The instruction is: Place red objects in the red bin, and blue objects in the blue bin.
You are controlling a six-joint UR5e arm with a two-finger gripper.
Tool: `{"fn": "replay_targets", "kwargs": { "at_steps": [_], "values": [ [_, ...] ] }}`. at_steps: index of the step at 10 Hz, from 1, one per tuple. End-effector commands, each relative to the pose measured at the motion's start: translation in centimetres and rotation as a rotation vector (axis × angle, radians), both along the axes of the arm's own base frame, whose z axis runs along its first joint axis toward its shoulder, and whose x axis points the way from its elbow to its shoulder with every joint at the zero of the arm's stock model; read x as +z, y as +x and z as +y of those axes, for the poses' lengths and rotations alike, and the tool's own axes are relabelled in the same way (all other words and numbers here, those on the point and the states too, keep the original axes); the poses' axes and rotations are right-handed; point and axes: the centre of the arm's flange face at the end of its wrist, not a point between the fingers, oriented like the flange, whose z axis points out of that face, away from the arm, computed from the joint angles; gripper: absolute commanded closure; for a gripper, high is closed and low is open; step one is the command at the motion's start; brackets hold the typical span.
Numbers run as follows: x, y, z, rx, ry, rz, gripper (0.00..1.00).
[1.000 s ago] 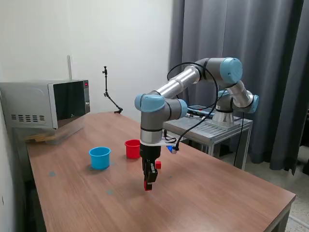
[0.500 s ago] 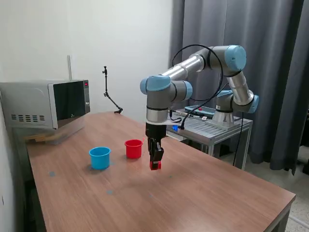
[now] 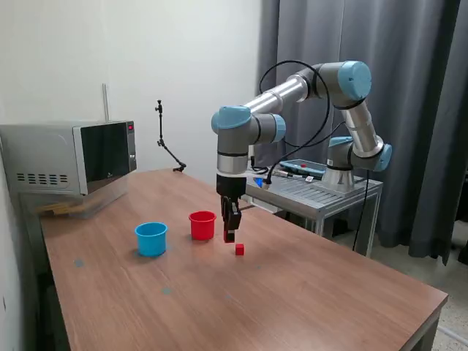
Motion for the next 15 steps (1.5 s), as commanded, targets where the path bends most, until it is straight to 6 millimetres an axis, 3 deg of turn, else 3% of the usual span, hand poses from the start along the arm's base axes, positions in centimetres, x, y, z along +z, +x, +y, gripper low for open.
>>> {"fn": "replay_targets", "kwargs": {
  "at_steps": [1, 4, 7, 9, 12, 15],
  "values": [
    [0.3, 1.1, 5.8, -0.072, 0.005, -0.020, 1.00],
    [-1.0, 1.7, 9.1, -0.077, -0.001, -0.052, 1.00],
    [-2.5, 4.1, 11.8, -0.118, -0.005, -0.081, 1.00],
    [-0.8, 5.7, 14.8, -0.164, -0.002, -0.041, 1.00],
    [0.1, 6.7, 18.0, -0.211, -0.001, -0.030, 1.00],
    [-0.2, 6.8, 18.5, -0.220, 0.004, -0.009, 1.00]
  ]
}}
